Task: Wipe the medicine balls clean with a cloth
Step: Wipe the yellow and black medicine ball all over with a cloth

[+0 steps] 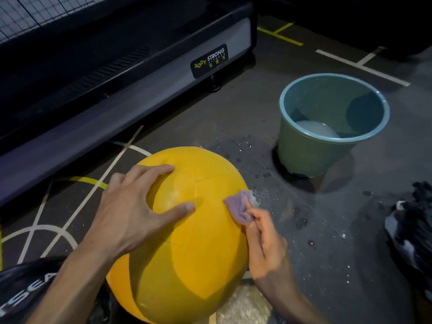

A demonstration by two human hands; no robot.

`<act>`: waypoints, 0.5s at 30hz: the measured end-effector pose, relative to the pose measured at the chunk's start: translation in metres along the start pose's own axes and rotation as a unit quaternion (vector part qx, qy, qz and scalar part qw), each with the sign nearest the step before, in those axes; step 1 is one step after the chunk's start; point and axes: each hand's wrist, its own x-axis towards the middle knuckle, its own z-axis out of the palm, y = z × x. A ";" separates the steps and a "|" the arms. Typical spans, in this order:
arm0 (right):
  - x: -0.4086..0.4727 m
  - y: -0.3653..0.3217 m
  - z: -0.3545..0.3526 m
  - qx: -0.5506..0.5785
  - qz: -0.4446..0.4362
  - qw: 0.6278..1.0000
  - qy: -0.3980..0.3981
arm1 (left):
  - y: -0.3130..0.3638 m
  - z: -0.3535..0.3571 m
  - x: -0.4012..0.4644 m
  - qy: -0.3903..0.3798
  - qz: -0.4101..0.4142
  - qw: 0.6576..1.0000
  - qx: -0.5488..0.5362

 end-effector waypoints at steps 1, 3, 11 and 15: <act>-0.004 0.003 -0.005 0.004 0.020 1.000 0.008 | 0.004 -0.002 -0.001 0.007 0.011 1.000 -0.002; -0.010 0.011 -0.013 0.003 0.084 0.996 0.003 | 0.006 -0.005 0.003 0.029 0.018 0.999 -0.013; -0.019 0.054 0.002 0.068 0.286 0.955 -0.046 | -0.030 -0.021 0.043 -0.130 -0.192 0.958 -0.169; -0.003 0.060 0.016 0.201 0.414 0.888 -0.014 | -0.033 -0.022 0.043 -0.141 -0.187 0.957 -0.172</act>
